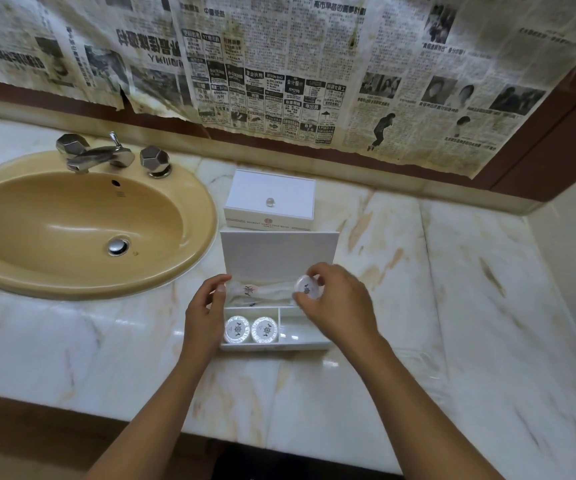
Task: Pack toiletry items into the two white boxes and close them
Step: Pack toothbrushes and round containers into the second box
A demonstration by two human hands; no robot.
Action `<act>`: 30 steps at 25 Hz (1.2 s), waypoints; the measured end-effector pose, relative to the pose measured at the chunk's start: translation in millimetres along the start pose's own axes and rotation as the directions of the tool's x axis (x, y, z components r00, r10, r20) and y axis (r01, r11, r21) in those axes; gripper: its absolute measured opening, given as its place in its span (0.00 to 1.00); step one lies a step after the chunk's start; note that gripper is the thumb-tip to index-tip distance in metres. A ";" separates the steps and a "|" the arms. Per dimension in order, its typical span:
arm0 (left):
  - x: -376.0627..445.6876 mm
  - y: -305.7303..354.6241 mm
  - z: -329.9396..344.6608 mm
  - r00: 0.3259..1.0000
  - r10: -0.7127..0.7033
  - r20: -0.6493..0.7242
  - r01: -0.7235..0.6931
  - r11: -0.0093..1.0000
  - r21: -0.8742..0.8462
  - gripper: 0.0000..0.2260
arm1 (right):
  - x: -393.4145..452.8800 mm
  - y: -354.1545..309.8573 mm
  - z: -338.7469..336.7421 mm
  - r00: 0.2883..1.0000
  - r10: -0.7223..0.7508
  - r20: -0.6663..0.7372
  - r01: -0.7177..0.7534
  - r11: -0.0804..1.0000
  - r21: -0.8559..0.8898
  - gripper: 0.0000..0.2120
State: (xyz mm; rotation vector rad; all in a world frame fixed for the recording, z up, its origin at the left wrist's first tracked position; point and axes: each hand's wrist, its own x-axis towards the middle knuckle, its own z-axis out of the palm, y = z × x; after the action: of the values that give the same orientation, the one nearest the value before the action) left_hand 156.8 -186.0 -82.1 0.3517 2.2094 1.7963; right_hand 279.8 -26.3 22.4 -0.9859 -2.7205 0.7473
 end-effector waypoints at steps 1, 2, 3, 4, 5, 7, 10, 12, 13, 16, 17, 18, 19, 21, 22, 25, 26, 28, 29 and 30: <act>0.1 -0.1 0.0 1.000 -0.001 -0.001 0.001 1.000 -0.004 0.12 | -2.9 -8.7 6.9 0.998 -0.048 0.039 0.048 0.999 -0.008 0.17; 0.5 -0.3 0.2 1.000 -0.004 -0.004 0.004 1.000 -0.009 0.12 | -5.7 -15.8 15.0 0.992 -0.089 0.084 0.091 0.995 -0.028 0.17; 0.8 -0.7 0.2 1.000 -0.007 -0.007 0.007 1.000 -0.014 0.12 | -8.5 -21.7 23.4 0.984 -0.120 0.131 0.128 0.990 -0.059 0.18; 1.1 -0.9 -0.1 1.000 -0.009 -0.010 0.009 1.000 -0.015 0.12 | -11.2 -25.9 31.9 0.974 -0.140 0.175 0.158 0.983 -0.095 0.18; 1.2 -0.6 0.0 1.000 -0.012 -0.012 0.011 1.000 -0.015 0.12 | -13.5 -28.5 39.2 0.965 -0.151 0.214 0.182 0.974 -0.132 0.18; 1.3 -0.9 0.4 1.000 -0.013 -0.011 0.013 1.000 -0.019 0.12 | -16.5 -30.8 50.4 0.949 -0.166 0.267 0.227 0.950 -0.214 0.18; 1.6 -2.1 0.2 1.000 -0.009 -0.006 0.009 1.000 -0.023 0.13 | -16.6 -32.8 58.9 0.943 -0.156 0.295 0.251 0.915 -0.318 0.16; 2.1 -3.0 -0.3 1.000 -0.007 -0.002 0.007 1.000 -0.024 0.13 | -15.3 -33.7 61.2 0.944 -0.146 0.297 0.250 0.902 -0.352 0.15; 2.1 -3.3 -0.3 1.000 -0.006 -0.001 0.006 1.000 -0.021 0.13 | -14.9 -33.1 62.6 0.946 -0.147 0.290 0.250 0.899 -0.360 0.15; 2.0 -2.2 -0.2 1.000 -0.002 -0.002 0.002 1.000 -0.008 0.13 | -14.8 -28.7 67.7 0.952 -0.154 0.264 0.242 0.908 -0.342 0.13; 1.7 -1.5 0.0 1.000 0.000 -0.002 0.000 1.000 -0.004 0.13 | -15.4 -26.3 69.7 0.955 -0.150 0.257 0.234 0.912 -0.336 0.12; 1.4 -1.0 0.0 1.000 0.002 -0.002 -0.002 1.000 0.001 0.14 | -15.3 -24.1 71.1 0.957 -0.150 0.249 0.229 0.917 -0.327 0.11; 1.0 -0.2 0.2 1.000 0.004 -0.001 -0.004 1.000 0.004 0.14 | -15.5 -22.0 72.4 0.958 -0.158 0.238 0.230 0.921 -0.316 0.10; 0.3 0.6 0.9 1.000 0.007 0.000 -0.007 1.000 0.004 0.13 | -16.0 -17.2 74.0 0.960 -0.204 0.195 0.252 0.929 -0.271 0.10; 0.2 0.7 0.9 1.000 0.010 -0.001 -0.010 1.000 0.003 0.13 | -16.8 -13.1 75.8 0.960 -0.239 0.145 0.268 0.933 -0.240 0.10; 0.6 -0.6 1.1 1.000 0.005 -0.001 -0.005 1.000 0.005 0.12 | -24.1 8.0 76.6 0.948 -0.281 -0.148 0.271 0.959 -0.083 0.13; 0.5 -1.1 1.3 1.000 0.006 -0.001 -0.006 1.000 0.011 0.12 | -26.4 17.9 73.3 0.943 -0.256 -0.212 0.249 0.967 -0.059 0.14; -0.1 -1.5 1.8 1.000 0.013 0.000 -0.013 1.000 0.019 0.11 | -32.4 42.2 64.1 0.940 -0.170 -0.297 0.157 0.985 -0.069 0.15; -0.3 -1.5 2.3 1.000 0.020 -0.001 -0.020 1.000 0.018 0.11 | -37.4 56.4 60.8 0.939 -0.122 -0.321 0.097 0.991 -0.093 0.16; -0.2 -1.9 2.1 1.000 0.026 -0.004 -0.026 0.999 0.020 0.10 | -42.7 70.5 58.8 0.940 -0.078 -0.332 0.040 0.992 -0.120 0.18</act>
State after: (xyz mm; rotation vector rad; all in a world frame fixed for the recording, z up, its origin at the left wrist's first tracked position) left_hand 157.7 -184.5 -84.3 0.3831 2.2370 1.7909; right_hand 334.3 -30.6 -62.8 -0.9490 -2.4990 0.3772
